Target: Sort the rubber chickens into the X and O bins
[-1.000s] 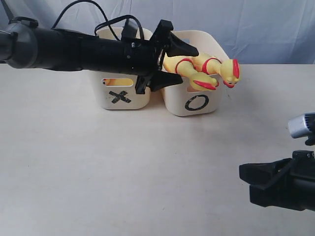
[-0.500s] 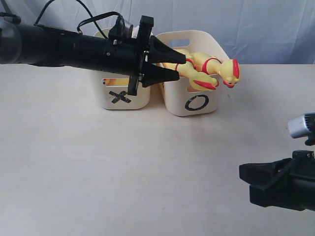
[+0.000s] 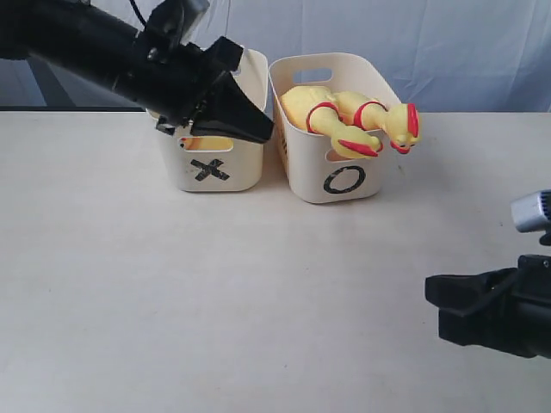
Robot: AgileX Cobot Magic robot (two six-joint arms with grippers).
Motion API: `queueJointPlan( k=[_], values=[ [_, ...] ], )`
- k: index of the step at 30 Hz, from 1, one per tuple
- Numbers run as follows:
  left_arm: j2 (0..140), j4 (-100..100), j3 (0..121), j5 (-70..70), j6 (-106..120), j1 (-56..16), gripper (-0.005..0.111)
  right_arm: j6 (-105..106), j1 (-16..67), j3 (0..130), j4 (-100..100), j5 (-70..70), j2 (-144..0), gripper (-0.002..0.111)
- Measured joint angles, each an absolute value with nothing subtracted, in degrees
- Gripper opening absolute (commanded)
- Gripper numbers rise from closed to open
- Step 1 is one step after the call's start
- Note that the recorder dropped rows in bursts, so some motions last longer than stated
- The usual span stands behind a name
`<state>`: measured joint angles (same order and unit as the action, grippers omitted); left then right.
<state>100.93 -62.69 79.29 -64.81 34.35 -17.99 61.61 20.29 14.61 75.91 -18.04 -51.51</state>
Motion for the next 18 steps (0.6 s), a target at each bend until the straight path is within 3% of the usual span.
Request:
queueJointPlan(
  k=[8, 15, 18],
  values=[
    [85.05, -40.62, 70.13, -53.86, 28.88, -17.99, 0.0, 67.75, 20.29, 14.61, 79.56, -9.7, -50.53, 0.0],
    [66.8, -37.82, 50.3, -42.23, 32.03, -17.87, 0.0, 71.17, 20.29, 14.61, 80.29, -12.47, -41.39, 0.0],
    [62.29, -36.93, 47.01, -41.26, 32.96, -17.87, 0.0, 71.17, 20.29, 14.61, 80.42, -14.93, -38.14, 0.0]
  ],
)
